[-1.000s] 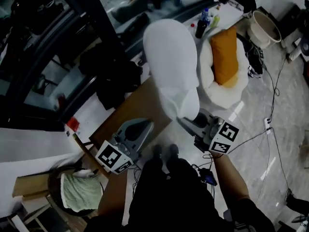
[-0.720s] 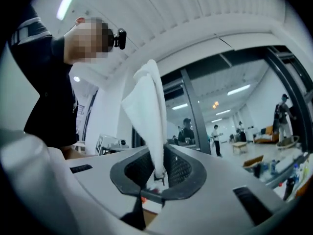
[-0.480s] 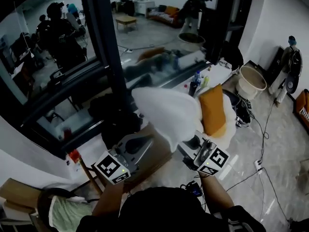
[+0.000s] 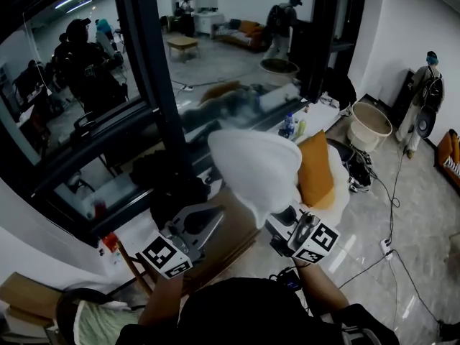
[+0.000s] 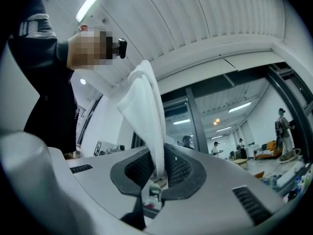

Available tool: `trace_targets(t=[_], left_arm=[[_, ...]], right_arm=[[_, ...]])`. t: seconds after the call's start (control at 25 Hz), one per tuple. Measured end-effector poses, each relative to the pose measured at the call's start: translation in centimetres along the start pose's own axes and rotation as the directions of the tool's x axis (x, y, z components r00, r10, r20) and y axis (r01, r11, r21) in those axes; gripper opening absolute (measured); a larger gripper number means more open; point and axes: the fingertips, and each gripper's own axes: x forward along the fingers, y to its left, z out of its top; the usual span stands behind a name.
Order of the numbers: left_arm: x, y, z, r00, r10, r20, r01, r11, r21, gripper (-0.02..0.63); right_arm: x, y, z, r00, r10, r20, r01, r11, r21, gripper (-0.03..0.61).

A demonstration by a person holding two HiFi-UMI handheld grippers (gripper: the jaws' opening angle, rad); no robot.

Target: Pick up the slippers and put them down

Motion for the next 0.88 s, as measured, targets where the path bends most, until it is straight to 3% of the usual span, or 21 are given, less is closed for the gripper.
trace_targets(t=[0.52, 0.88], left_arm=[[0.3, 0.2, -1.1, 1.000, -0.016, -0.015, 0.015, 1.000, -0.025, 0.011], [-0.2, 1.1, -3.5, 0.999, 0.014, -0.037, -0.017, 0.996, -0.082, 0.011]], right_arm=[[-0.2, -0.1, -0.6, 1.000, -0.014, -0.013, 0.014, 1.000, 0.024, 0.057], [-0.5, -0.7, -3.1, 0.998, -0.033, -0.044, 0.037, 0.994, 0.101, 0.057]])
